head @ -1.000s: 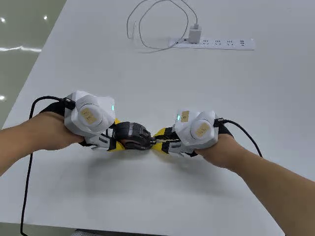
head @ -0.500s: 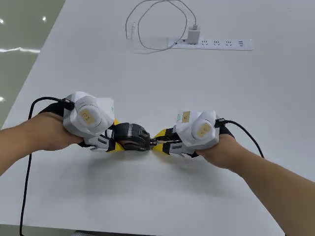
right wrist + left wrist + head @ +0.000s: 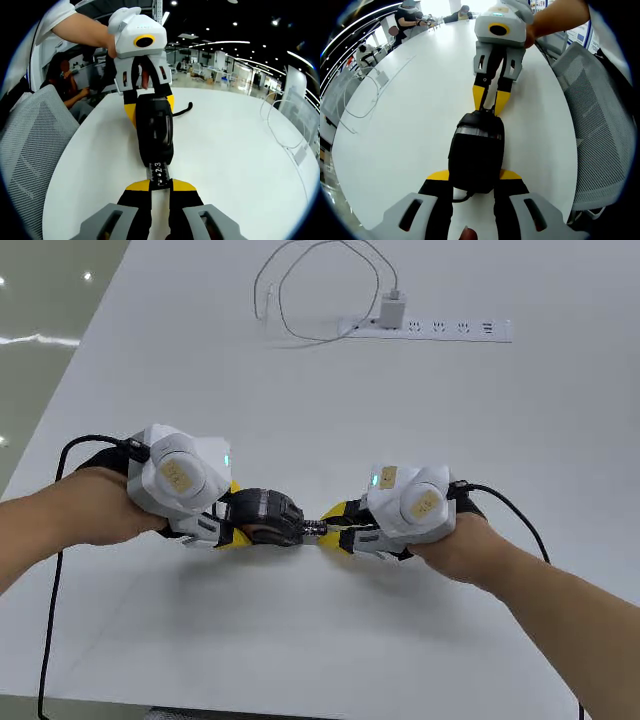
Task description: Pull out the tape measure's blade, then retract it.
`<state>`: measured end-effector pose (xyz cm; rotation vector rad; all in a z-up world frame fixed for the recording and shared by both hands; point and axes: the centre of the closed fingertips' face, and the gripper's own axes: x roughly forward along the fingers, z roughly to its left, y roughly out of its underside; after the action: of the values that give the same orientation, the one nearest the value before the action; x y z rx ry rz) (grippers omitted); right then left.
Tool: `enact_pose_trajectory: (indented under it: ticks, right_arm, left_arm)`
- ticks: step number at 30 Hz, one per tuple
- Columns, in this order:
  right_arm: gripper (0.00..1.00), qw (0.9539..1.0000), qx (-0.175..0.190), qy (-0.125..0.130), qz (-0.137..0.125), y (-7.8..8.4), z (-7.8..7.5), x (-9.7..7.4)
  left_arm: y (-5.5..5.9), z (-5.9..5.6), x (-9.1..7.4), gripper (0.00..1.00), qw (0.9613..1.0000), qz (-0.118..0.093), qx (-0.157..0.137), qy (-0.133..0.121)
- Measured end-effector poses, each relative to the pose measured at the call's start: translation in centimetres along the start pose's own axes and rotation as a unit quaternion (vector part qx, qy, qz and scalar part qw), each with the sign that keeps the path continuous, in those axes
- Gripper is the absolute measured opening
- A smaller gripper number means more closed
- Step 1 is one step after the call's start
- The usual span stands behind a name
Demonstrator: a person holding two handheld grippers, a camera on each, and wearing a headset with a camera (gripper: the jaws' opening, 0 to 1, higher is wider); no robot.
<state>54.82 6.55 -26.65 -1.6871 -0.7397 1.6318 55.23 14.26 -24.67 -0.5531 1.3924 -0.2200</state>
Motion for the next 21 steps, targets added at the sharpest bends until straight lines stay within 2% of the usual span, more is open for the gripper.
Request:
enact_pose_trajectory:
  ticks: [21]
  right_arm:
    - [0.08, 0.9999, 0.006, 0.009, 0.008, 1.4, -0.3, -1.9]
  left_arm:
    - [0.1, 0.1, 0.0, 0.26, 1.0, 0.0, -0.002, 0.0]
